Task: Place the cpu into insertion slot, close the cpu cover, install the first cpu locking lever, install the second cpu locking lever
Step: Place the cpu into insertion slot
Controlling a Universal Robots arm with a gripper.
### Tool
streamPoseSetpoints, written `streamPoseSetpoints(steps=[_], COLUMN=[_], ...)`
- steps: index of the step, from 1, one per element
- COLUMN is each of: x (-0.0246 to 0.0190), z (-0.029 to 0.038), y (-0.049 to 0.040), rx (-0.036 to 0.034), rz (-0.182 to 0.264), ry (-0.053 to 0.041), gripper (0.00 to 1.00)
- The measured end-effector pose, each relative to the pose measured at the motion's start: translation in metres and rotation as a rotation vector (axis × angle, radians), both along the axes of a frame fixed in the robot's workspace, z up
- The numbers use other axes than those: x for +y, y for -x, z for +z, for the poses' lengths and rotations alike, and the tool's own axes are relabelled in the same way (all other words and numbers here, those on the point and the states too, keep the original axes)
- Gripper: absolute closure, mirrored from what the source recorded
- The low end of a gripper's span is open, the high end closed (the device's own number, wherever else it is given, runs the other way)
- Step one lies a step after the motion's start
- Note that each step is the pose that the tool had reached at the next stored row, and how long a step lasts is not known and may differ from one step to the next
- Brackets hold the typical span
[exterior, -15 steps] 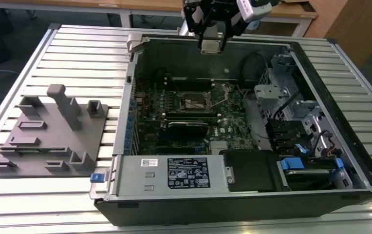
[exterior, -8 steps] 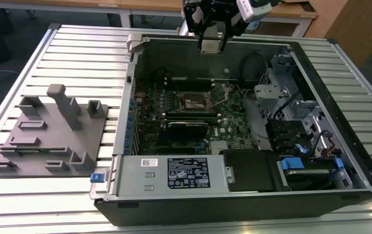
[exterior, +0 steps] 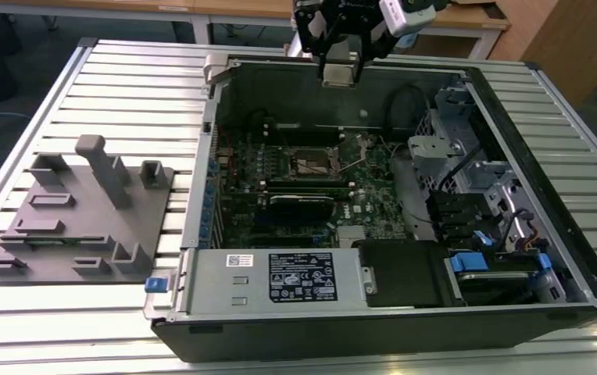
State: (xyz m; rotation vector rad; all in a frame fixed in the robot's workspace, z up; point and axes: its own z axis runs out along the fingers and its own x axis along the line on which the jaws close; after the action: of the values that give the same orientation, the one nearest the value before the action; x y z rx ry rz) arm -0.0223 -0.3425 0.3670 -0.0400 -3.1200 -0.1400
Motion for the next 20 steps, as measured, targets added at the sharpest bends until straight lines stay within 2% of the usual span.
streamPoseSetpoints(steps=[20], x=[0.0000], z=[-0.0046], y=[0.0000], rx=[0.0001], rz=[0.000], ry=[0.0002], gripper=[0.46])
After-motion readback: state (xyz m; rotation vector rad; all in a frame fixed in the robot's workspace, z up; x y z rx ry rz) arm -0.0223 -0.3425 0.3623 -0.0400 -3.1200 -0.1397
